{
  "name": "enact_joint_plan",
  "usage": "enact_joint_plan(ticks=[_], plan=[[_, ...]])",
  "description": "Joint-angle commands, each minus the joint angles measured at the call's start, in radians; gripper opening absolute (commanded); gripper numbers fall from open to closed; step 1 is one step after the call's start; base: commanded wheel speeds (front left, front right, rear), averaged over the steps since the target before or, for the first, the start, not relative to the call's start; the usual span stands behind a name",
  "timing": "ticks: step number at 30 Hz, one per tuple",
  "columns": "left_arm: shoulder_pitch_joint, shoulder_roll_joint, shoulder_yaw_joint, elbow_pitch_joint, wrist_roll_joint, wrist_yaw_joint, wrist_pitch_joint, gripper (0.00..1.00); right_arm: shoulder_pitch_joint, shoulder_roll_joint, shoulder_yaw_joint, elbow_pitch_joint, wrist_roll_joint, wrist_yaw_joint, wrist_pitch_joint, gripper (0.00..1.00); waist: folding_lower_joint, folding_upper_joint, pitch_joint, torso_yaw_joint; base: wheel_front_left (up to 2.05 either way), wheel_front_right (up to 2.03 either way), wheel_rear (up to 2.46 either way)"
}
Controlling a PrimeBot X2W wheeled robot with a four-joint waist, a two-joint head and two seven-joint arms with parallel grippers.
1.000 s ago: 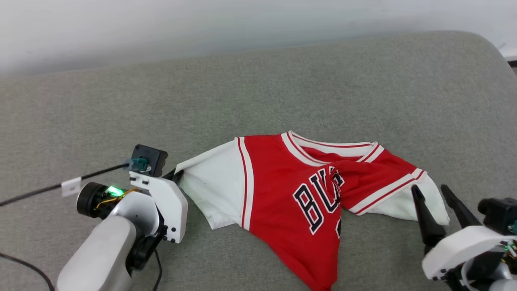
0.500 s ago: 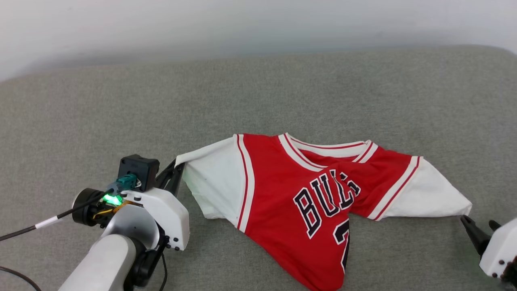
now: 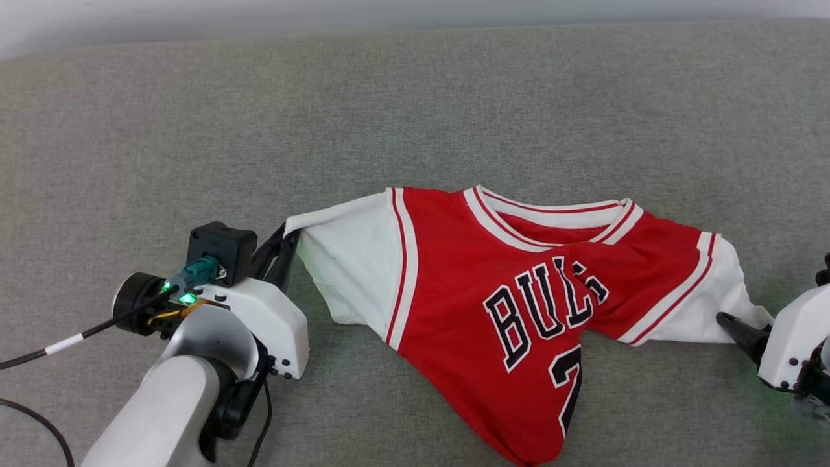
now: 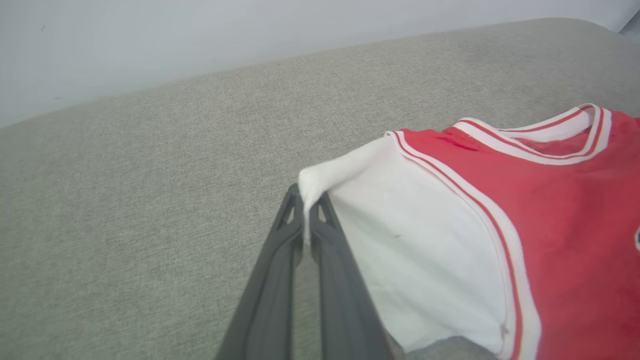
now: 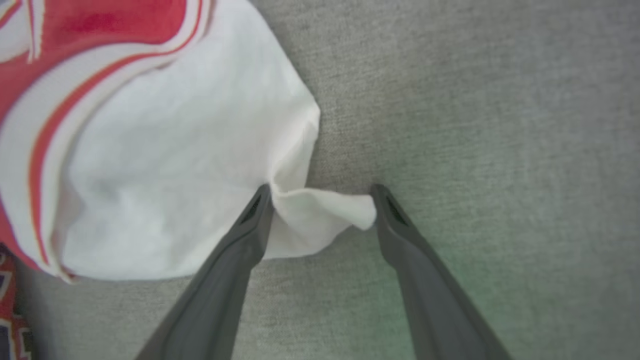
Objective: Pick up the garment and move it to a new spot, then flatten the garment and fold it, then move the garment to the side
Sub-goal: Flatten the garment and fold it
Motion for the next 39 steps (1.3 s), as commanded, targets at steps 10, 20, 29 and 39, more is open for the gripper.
enact_joint_plan(ticks=[10,20,29,39], plan=[[-0.008,0.008,0.015,0.036,-0.010,0.004,-0.026,0.00,-0.008,-0.016,0.041,0.010,0.002,0.000,-0.023,0.00,0.0000,0.0000,-0.045,-0.003,0.00,0.00,0.00],[-0.098,0.045,0.071,0.096,-0.002,0.017,-0.048,0.00,-0.087,-0.088,0.020,-0.087,-0.078,0.000,-0.113,0.00,0.0000,0.0000,-0.164,-0.029,0.00,0.00,0.00],[-0.323,-0.006,0.112,0.291,-0.019,-0.006,-0.106,0.00,-0.256,-0.123,0.039,-0.045,-0.126,-0.001,-0.176,0.00,0.0000,0.0000,-0.204,-0.028,0.00,0.00,0.00],[-0.682,-0.058,0.196,0.560,-0.063,-0.038,-0.221,0.00,-0.621,-0.165,0.135,0.022,-0.167,-0.001,-0.337,0.00,0.0000,0.0000,-0.067,-0.044,0.00,0.00,0.00]])
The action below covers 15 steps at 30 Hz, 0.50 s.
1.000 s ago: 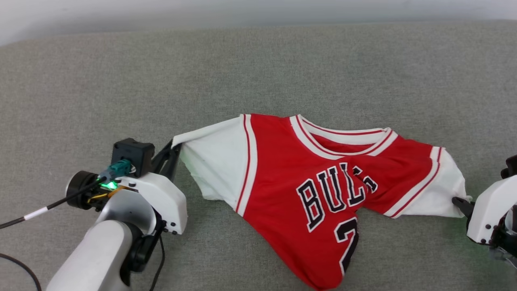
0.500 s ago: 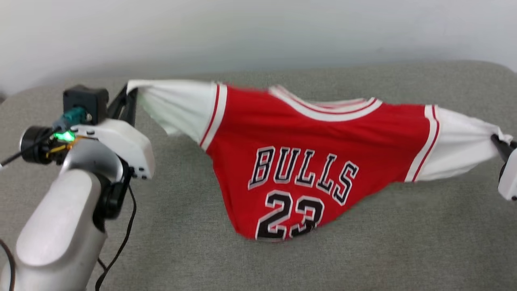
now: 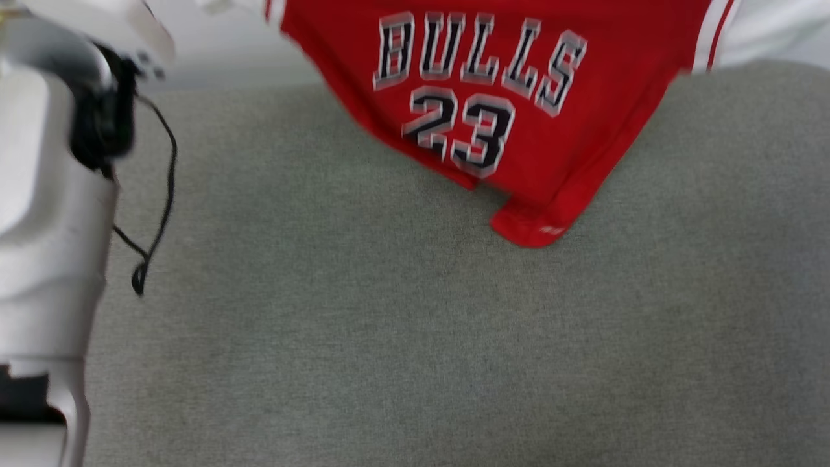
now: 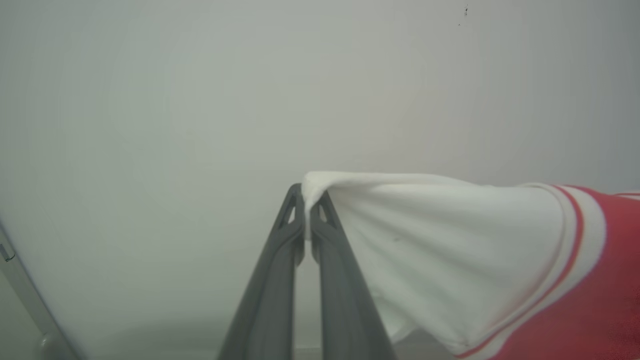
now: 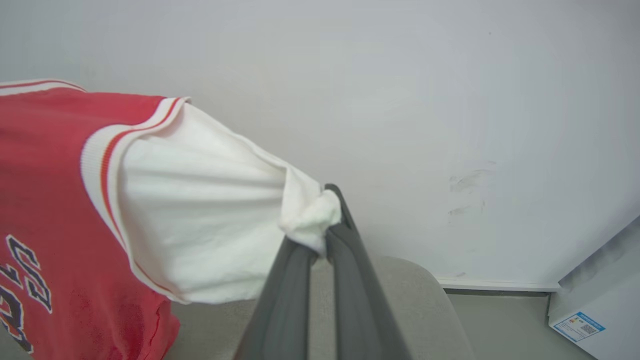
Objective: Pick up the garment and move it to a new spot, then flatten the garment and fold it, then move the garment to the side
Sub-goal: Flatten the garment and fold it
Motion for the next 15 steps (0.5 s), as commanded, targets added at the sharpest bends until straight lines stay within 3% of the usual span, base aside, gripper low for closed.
enact_joint_plan(ticks=[1,8,15], plan=[[-0.045,0.005,0.008,0.022,0.008,-0.005,-0.018,0.00,-0.052,-0.010,0.003,0.020,-0.014,-0.002,-0.020,0.00,0.0000,0.0000,0.060,-0.010,0.00,0.00,0.00],[-0.287,0.050,0.043,0.087,0.031,-0.022,-0.105,0.00,-0.333,-0.012,0.050,0.113,-0.055,-0.002,-0.151,0.00,0.0000,0.0000,0.206,-0.037,0.00,0.00,0.00],[-0.482,0.116,0.055,0.059,0.065,-0.029,-0.142,0.00,-0.560,-0.023,0.090,0.170,-0.080,-0.002,-0.278,0.00,0.0000,0.0000,0.368,-0.068,0.00,0.00,0.00]])
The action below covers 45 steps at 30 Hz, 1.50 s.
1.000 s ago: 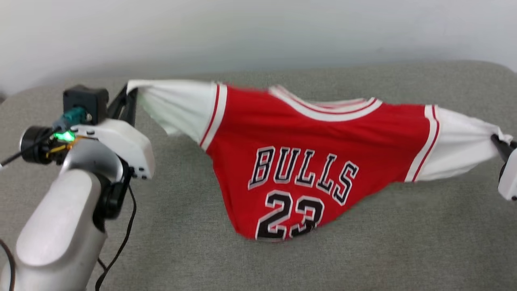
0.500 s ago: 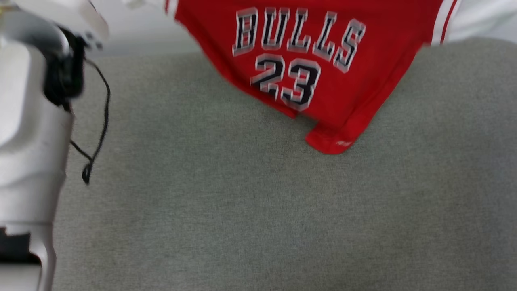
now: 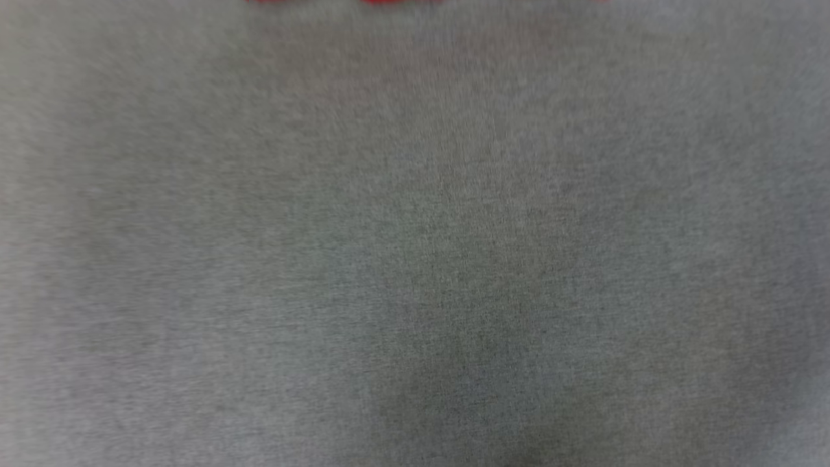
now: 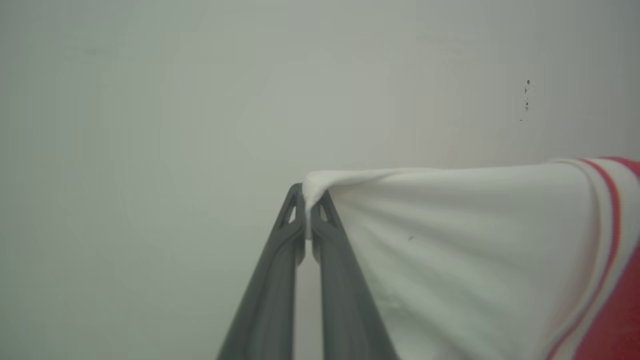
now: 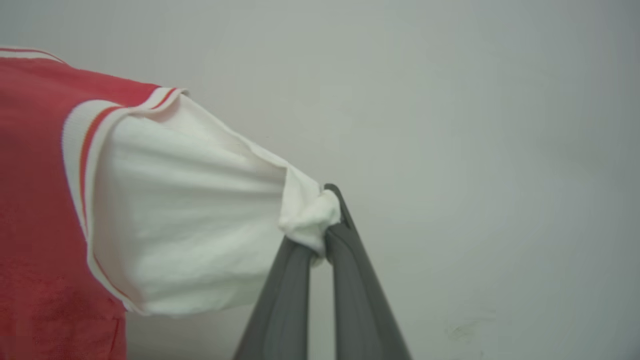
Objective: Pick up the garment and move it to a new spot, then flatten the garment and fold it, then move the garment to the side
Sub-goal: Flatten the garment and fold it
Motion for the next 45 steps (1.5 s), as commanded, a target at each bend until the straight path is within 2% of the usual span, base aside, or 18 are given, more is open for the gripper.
enact_joint_plan(ticks=[1,9,17,23,28,34,40,45], plan=[[-0.030,0.013,0.005,-0.010,0.005,-0.001,-0.007,0.00,-0.038,-0.016,0.006,0.012,-0.001,-0.002,-0.021,0.00,-0.0002,0.0000,0.098,-0.026,0.00,0.00,0.00],[-0.097,0.046,0.008,-0.078,0.018,0.014,0.006,0.00,-0.145,-0.003,0.050,0.028,0.017,-0.002,-0.089,0.00,-0.0002,0.0000,0.238,-0.039,0.00,0.00,0.00],[-0.068,0.042,0.004,-0.115,0.008,0.027,0.018,0.00,-0.150,0.022,0.061,0.048,0.014,-0.002,-0.104,0.00,-0.0002,0.0000,0.308,-0.037,0.00,0.00,0.00],[-0.037,0.035,-0.002,-0.108,-0.011,0.014,0.016,0.00,-0.111,0.051,0.059,0.068,0.021,-0.002,-0.109,0.00,-0.0002,0.0000,0.319,-0.036,0.00,0.00,0.00],[0.034,0.015,-0.008,-0.052,-0.039,-0.014,-0.011,0.00,-0.029,0.066,0.058,0.079,0.015,-0.002,-0.122,0.00,-0.0002,0.0000,0.256,-0.024,0.00,0.00,0.00],[0.178,-0.005,-0.016,0.020,-0.077,-0.060,-0.052,0.00,0.162,0.054,0.084,0.050,0.041,-0.002,-0.110,0.00,-0.0002,0.0000,0.109,0.001,0.00,0.00,0.00],[0.436,-0.021,-0.007,0.056,-0.135,-0.093,-0.080,0.00,0.431,0.030,0.114,0.019,0.108,-0.002,-0.083,0.00,-0.0002,0.0000,-0.072,0.024,0.00,0.00,0.00],[0.702,-0.029,0.022,0.002,-0.187,-0.079,-0.104,0.00,0.651,0.012,0.132,-0.021,0.171,-0.002,-0.070,0.00,-0.0002,0.0000,-0.194,0.035,0.00,0.00,0.00]])
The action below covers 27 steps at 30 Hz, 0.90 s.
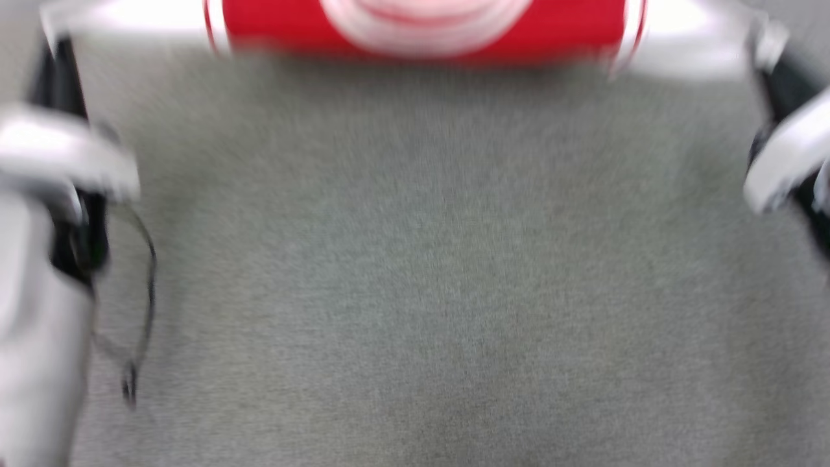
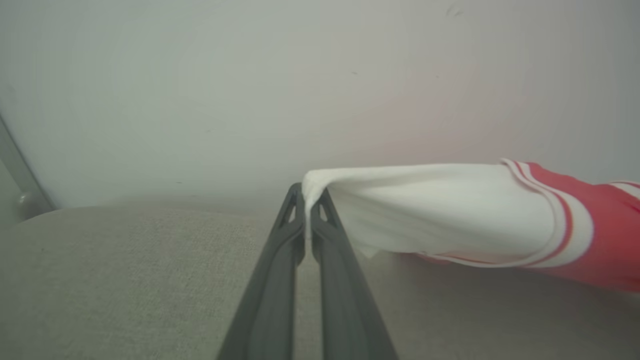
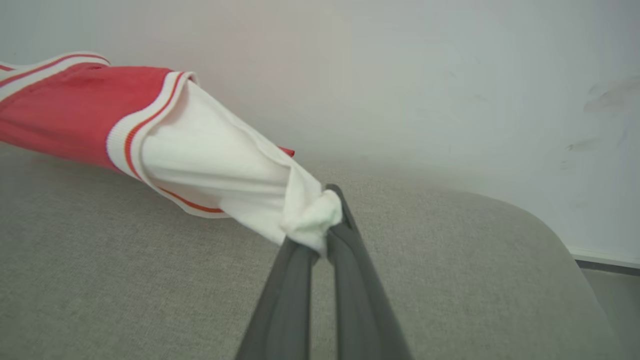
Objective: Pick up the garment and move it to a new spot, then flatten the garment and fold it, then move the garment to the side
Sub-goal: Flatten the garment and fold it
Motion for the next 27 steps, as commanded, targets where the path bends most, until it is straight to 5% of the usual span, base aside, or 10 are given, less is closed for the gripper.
enact_joint_plan(ticks=[1,13,22,23,26,27], plan=[[0.058,0.006,0.013,-0.014,-0.010,0.011,-0.007,0.00,0.049,-0.009,0.000,-0.010,0.020,-0.002,0.003,0.00,0.0002,0.0000,-0.109,0.019,0.00,0.00,0.00],[0.681,-0.012,0.026,-0.324,-0.057,0.150,0.018,0.00,0.604,0.000,-0.123,-0.199,0.088,-0.002,0.077,0.00,0.0002,0.0000,-0.273,0.051,0.00,0.00,0.00],[0.984,-0.023,0.007,-0.510,-0.073,0.266,0.096,0.00,0.983,0.127,-0.280,-0.407,0.014,-0.002,0.223,0.00,0.0002,0.0000,-0.340,0.084,0.00,0.00,0.00],[1.001,-0.025,0.004,-0.520,-0.072,0.275,0.100,0.00,1.013,0.146,-0.294,-0.425,0.002,-0.002,0.237,0.13,0.0002,0.0000,-0.345,0.086,0.00,0.00,0.00],[1.028,-0.034,-0.014,-0.546,-0.060,0.291,0.102,0.00,1.080,0.204,-0.324,-0.463,-0.022,-0.002,0.272,0.86,0.0002,0.0000,-0.353,0.096,0.00,0.00,0.00],[1.035,-0.037,-0.023,-0.554,-0.055,0.295,0.102,0.00,1.096,0.219,-0.326,-0.471,-0.027,-0.002,0.287,1.00,0.0002,0.0000,-0.354,0.097,0.00,0.00,0.00]])
